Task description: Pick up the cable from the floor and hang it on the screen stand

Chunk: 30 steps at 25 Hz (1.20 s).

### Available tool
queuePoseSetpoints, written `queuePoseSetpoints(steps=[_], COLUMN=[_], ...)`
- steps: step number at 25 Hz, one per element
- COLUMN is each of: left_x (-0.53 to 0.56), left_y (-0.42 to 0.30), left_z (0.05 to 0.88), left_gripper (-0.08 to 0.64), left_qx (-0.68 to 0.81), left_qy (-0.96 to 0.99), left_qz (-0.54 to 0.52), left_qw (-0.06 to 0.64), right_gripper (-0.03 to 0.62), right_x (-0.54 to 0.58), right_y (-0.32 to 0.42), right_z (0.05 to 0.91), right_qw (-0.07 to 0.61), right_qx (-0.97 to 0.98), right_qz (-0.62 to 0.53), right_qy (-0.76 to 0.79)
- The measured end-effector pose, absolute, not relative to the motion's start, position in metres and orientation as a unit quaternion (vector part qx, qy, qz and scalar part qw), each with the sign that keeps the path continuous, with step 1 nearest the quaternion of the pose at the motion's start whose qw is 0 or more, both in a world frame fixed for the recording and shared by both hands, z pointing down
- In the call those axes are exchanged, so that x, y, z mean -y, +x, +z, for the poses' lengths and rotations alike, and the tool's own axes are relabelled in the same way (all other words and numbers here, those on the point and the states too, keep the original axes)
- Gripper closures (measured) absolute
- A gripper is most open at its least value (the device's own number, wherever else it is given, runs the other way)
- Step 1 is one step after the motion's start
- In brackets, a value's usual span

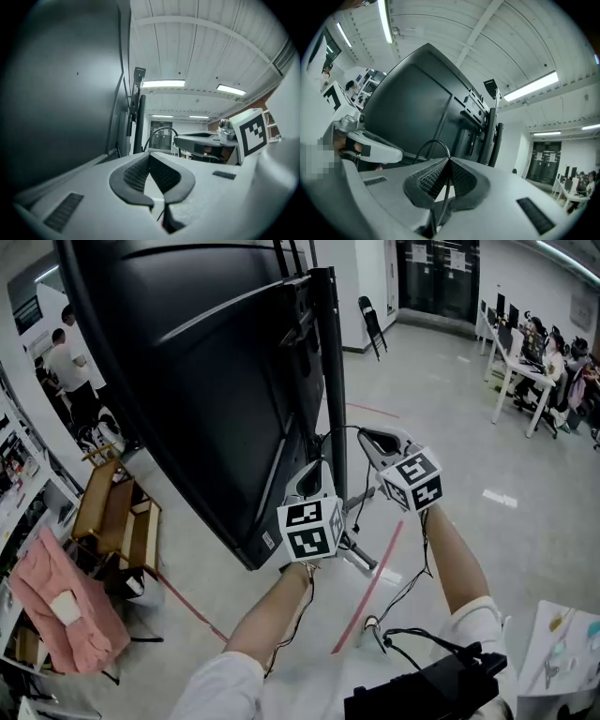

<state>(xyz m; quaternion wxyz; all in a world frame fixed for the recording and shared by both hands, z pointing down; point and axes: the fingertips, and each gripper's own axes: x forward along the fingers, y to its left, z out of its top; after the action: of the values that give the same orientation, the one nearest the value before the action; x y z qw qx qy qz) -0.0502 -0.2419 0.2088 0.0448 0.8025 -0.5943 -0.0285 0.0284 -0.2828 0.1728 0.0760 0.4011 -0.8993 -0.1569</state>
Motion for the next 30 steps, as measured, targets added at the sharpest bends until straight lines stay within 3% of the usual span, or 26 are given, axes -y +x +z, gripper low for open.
queuePoseSetpoints(steps=[18, 30], left_x=[0.282, 0.309], left_y=[-0.091, -0.107], left_z=[0.017, -0.05], left_gripper=[0.557, 0.557], left_qx=[0.637, 0.652], left_qy=[0.766, 0.744], left_qz=[-0.087, -0.145], left_qw=[-0.029, -0.035], right_gripper=[0.571, 0.571], right_x=[0.332, 0.382], right_y=[-0.021, -0.054], right_z=[-0.046, -0.133], right_qw=[0.039, 0.079], right_qx=[0.892, 0.881], right_qz=[-0.231, -0.27], right_qy=[0.388, 0.381])
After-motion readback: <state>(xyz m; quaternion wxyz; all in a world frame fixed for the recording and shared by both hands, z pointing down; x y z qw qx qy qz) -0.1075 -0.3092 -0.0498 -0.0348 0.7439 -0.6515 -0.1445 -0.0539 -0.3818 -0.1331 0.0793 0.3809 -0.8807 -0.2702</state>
